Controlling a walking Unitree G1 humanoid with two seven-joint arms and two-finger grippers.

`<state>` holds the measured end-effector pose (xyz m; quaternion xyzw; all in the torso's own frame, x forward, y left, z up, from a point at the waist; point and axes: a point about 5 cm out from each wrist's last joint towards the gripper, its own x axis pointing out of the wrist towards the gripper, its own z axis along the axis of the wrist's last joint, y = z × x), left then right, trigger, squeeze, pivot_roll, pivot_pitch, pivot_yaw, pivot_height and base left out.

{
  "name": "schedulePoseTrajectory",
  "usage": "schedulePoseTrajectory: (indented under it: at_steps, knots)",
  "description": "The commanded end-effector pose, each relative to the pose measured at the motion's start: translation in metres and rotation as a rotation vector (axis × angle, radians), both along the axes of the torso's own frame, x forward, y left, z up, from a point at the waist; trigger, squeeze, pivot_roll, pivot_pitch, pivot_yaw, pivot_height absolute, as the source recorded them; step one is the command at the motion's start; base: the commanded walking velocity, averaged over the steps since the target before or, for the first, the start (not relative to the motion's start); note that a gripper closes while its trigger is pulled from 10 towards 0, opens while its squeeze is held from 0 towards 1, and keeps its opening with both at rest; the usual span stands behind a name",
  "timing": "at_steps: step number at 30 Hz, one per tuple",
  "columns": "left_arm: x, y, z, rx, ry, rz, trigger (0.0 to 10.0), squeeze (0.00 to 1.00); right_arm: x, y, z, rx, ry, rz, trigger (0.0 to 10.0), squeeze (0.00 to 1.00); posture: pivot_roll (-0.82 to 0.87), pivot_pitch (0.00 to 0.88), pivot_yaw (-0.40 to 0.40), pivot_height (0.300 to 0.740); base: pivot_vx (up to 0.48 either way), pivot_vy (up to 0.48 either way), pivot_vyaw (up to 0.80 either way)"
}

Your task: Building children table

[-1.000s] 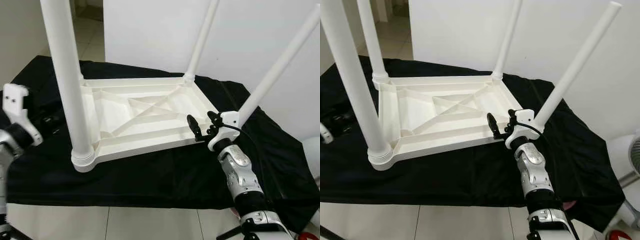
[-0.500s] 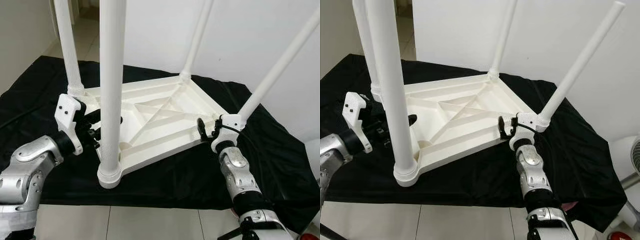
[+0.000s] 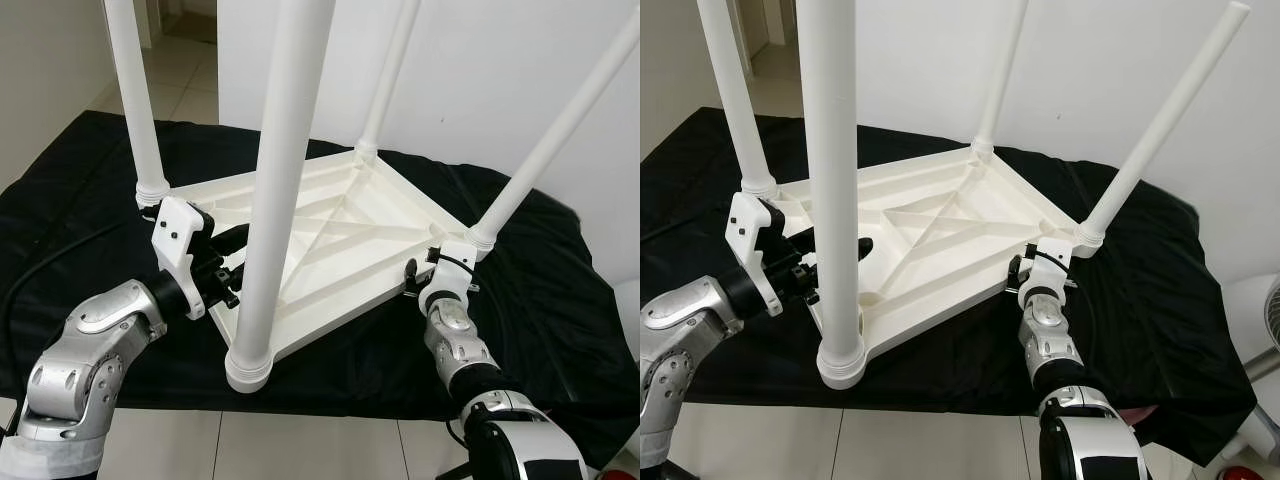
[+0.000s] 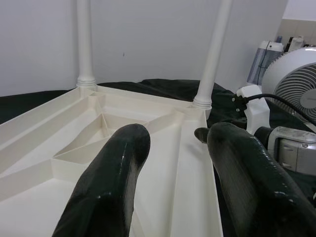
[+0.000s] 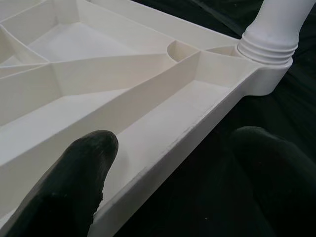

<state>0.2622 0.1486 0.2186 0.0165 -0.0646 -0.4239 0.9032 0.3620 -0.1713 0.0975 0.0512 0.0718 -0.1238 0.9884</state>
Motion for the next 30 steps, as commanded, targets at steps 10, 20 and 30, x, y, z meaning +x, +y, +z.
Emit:
schedulePoseTrajectory:
  at_steps: [10,20,30]
  knots:
    - [-0.003,-0.017,0.008,0.0,-0.028,-0.057,10.0,0.0,0.004,0.002,-0.007,0.153,0.066,-0.013,10.0,0.0,0.08,0.0,-0.147,0.74,0.0,0.0,0.0]
    - [-0.011,-0.029,0.015,0.031,-0.052,-0.111,10.0,0.0,0.013,0.003,0.002,0.319,0.03,0.044,10.0,0.0,0.07,0.0,-0.138,0.74,0.0,0.0,0.0]
    - [-0.026,-0.047,0.018,0.049,-0.05,-0.224,10.0,0.0,0.022,0.01,0.014,0.361,0.017,0.159,10.0,0.0,0.08,0.0,-0.138,0.74,0.0,0.0,0.0]
